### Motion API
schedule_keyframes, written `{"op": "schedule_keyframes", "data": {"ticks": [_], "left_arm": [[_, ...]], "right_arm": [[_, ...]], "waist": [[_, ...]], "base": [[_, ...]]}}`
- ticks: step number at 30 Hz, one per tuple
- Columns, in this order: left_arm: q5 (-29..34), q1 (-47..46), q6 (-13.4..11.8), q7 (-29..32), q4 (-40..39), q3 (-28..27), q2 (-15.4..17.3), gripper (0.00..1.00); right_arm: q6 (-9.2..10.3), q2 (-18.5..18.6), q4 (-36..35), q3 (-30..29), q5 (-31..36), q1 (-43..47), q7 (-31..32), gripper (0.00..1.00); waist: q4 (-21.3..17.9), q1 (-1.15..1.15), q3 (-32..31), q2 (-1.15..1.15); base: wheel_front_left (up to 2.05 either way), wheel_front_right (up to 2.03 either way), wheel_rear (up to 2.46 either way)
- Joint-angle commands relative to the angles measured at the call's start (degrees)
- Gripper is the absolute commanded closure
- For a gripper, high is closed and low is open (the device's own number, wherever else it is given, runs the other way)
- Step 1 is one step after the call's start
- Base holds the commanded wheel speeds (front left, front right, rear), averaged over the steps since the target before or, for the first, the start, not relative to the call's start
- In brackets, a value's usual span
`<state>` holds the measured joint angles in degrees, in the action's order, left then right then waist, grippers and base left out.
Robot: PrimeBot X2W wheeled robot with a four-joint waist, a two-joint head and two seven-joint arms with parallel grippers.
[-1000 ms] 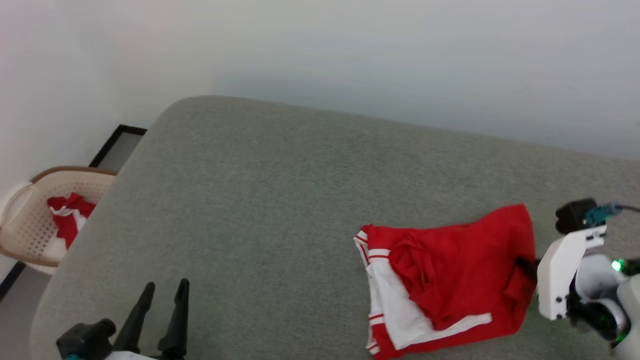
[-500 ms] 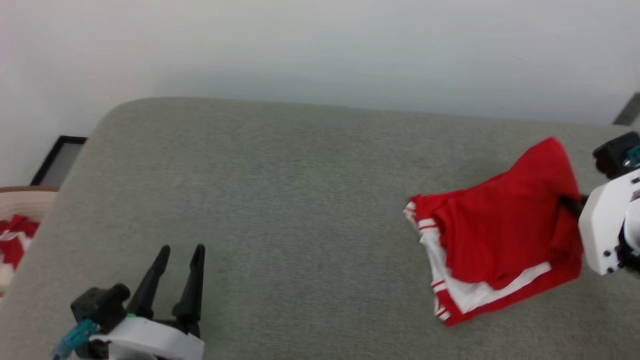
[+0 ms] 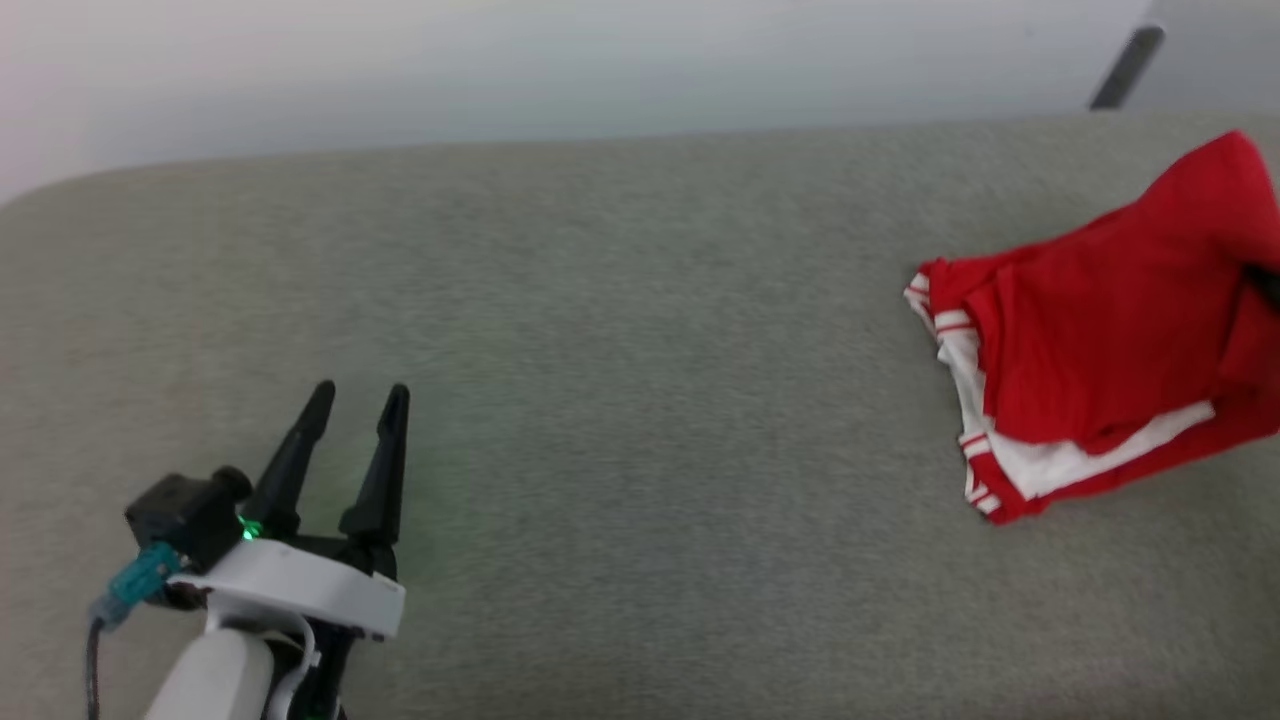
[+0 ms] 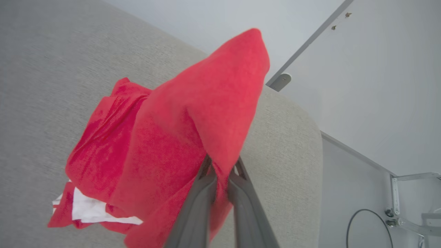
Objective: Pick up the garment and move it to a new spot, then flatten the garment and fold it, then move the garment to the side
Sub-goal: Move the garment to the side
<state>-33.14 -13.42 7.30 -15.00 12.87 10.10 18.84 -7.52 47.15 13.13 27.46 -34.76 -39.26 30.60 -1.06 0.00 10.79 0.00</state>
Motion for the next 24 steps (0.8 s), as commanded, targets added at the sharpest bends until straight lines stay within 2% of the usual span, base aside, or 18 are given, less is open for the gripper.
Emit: {"op": "schedule_keyframes", "data": {"ticks": [1, 9, 16, 19, 24], "left_arm": [[0.45, -1.02, 0.17, -0.12, -0.29, 0.04, 0.33, 0.00], [-0.60, -4.94, 0.18, -0.10, -1.13, 2.17, 2.84, 0.00], [-1.18, -8.15, 0.19, -0.11, -1.27, 4.13, 4.22, 0.00], [-1.58, -9.20, 0.19, -0.11, -1.25, 5.14, 4.55, 0.00], [-2.23, -10.39, 0.19, -0.11, -0.66, 6.45, 4.94, 0.00]], "right_arm": [[0.06, 0.69, 0.27, 0.78, 0.47, -1.40, -1.12, 1.00], [0.07, 4.68, 6.35, 7.42, 3.07, -8.20, -9.98, 1.00], [0.07, 7.74, 15.13, 12.79, 7.83, -14.07, -17.46, 1.00], [0.07, 7.36, 20.26, 14.61, 10.82, -15.84, -19.70, 1.00], [0.07, 4.37, 29.80, 15.02, 13.92, -17.40, -23.24, 1.00]], "waist": [[-5.32, 0.00, 4.86, 0.00], [-9.95, 0.00, 9.11, 0.00], [-10.37, 0.00, 12.69, 0.00], [-9.73, 0.00, 13.82, 0.00], [-8.12, 0.00, 14.98, 0.00]], "base": [[0.00, 0.00, 0.00], [0.00, 0.00, 0.00], [0.00, 0.00, 0.00], [0.00, 0.00, 0.00], [0.00, 0.00, 0.00]]}}
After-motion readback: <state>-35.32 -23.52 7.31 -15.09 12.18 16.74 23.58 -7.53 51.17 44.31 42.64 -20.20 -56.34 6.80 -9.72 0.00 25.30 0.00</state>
